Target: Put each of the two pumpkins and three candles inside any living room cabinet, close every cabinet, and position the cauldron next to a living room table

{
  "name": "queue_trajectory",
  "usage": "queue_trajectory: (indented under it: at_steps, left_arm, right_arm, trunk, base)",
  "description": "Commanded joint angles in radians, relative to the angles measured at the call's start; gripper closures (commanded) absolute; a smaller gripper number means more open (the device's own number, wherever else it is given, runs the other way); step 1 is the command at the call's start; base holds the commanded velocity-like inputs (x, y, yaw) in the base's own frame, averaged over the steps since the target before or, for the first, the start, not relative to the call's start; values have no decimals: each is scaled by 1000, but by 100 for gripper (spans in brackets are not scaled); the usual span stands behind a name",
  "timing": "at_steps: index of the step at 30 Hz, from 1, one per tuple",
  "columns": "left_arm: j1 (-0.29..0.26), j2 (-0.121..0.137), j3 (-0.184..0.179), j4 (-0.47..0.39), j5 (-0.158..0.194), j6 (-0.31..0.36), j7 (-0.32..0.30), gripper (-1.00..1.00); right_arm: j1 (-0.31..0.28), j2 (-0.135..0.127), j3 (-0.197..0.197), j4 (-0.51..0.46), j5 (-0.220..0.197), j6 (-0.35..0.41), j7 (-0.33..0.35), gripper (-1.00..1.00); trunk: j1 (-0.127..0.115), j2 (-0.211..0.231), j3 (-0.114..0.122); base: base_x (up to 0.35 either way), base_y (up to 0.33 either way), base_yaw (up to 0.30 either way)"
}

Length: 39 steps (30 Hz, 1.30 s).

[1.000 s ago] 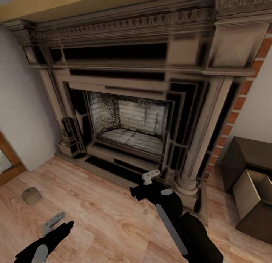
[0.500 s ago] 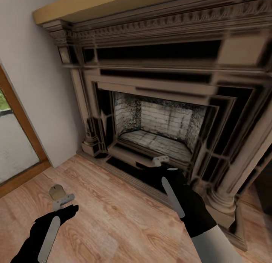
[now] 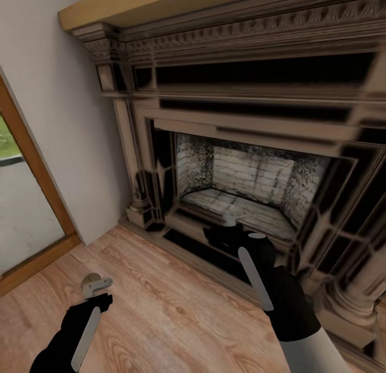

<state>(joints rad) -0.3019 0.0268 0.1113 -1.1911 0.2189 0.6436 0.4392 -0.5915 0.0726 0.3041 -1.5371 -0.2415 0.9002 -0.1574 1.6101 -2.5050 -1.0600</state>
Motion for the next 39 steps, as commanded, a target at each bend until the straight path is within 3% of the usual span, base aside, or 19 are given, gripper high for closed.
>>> queue_trajectory:
  at_steps: [1,20,39]
  left_arm:
    - [-1,1,0,4,9,-4,9,-100]
    - [-8,3,4,106,17,-57,-1,-100]
    - [-9,3,10,127,18,-72,-25,-100]
  right_arm:
    - [0,0,1,-3,-10,3,-10,-100]
    - [4,-2,1,-15,-9,3,-10,-100]
    - [4,-4,0,-20,-9,3,-9,-100]
  trunk:
    - [0,0,-1]
    - [0,0,-1]
    - [0,0,-1]
  base:
    - [256,241,0]
    - [268,212,0]
    - [300,151,0]
